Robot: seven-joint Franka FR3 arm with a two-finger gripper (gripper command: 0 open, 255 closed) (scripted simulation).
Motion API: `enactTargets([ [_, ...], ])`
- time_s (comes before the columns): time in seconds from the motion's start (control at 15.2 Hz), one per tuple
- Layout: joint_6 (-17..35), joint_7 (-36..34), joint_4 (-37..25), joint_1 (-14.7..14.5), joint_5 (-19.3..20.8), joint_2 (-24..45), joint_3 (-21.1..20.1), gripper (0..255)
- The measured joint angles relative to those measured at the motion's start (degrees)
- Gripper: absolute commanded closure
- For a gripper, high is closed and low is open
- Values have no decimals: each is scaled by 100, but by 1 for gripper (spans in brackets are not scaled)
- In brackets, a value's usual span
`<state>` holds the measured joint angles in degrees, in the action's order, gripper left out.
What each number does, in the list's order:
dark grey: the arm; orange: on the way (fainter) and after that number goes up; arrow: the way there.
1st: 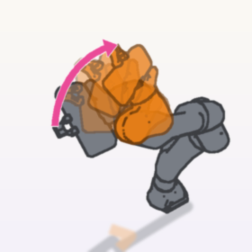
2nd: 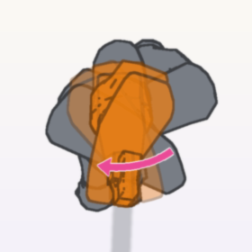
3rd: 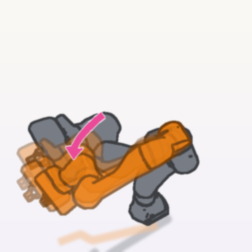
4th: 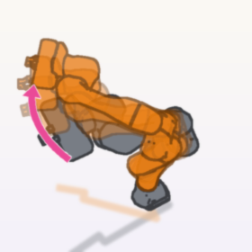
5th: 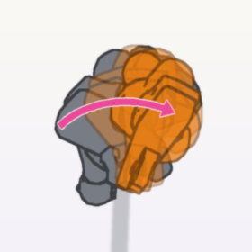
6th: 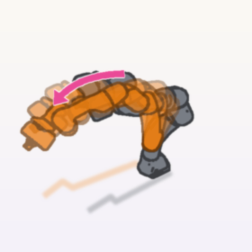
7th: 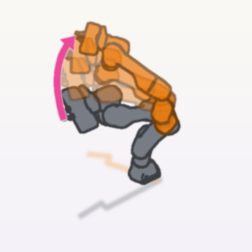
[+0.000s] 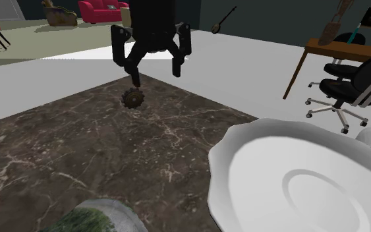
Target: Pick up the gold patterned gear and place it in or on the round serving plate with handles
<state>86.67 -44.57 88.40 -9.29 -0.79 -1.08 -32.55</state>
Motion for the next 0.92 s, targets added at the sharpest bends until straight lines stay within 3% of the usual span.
enactTargets([
  [0.2,-222,-535,-892,-308,446,748,-256,0],
  [0.33,-273,-671,-1167,-417,604,1003,-296,0],
  [0.92,306,-668,-507,-359,540,898,-277,0],
])
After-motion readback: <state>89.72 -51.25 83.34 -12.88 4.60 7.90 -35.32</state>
